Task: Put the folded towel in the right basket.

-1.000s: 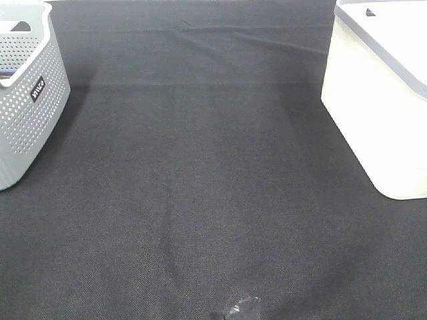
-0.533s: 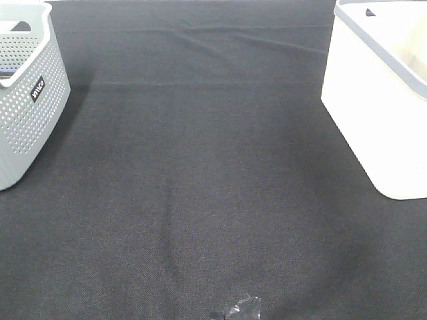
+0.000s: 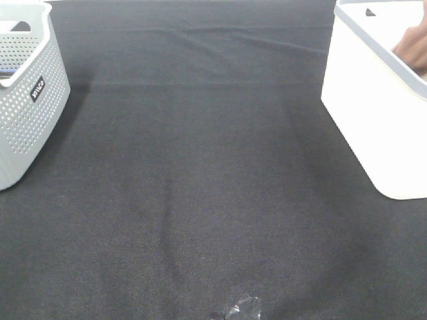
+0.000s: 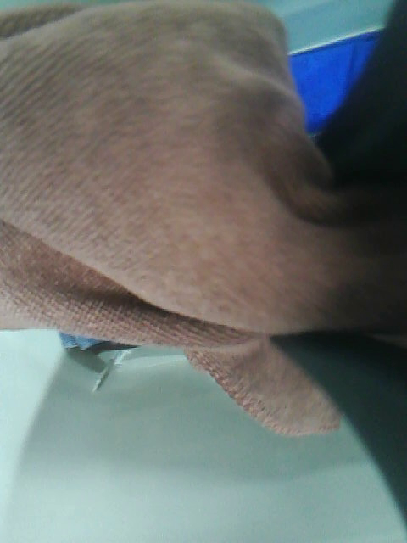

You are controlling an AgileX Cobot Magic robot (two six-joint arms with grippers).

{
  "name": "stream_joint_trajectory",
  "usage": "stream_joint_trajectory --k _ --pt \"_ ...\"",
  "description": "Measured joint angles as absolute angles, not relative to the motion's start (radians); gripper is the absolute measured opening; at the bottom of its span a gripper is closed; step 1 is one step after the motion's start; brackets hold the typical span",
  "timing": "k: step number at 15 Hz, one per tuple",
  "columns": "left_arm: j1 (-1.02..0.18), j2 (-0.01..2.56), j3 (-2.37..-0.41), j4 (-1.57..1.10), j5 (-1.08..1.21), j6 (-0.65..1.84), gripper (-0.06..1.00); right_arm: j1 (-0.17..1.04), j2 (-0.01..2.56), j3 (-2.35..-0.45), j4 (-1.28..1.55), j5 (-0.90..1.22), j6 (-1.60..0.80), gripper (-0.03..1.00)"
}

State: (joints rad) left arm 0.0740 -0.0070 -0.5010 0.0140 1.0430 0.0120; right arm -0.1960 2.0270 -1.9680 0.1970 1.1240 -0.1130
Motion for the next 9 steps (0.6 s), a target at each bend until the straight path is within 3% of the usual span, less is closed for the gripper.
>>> stream_joint_trajectory --k 1,2,6,9 --pt "0.074 -0.007 -0.501 0.014 1.043 0.012 0.99 -0.196 2.027 -1.966 0.196 1.124 -0.114 0.74" --pt "0.074 -0.007 -0.501 0.014 1.043 0.012 0.99 -0.196 2.027 -1.966 0.196 1.122 -0.118 0.91" --pt "0.074 -0.007 -0.501 0.014 1.043 0.012 0.99 -0.15 2.004 -1.966 0.183 1.145 -0.125 0.96" --pt "0.074 -0.007 -0.501 0.014 1.043 0.012 0.99 -0.005 1.924 -1.966 0.147 1.209 -0.105 0.97"
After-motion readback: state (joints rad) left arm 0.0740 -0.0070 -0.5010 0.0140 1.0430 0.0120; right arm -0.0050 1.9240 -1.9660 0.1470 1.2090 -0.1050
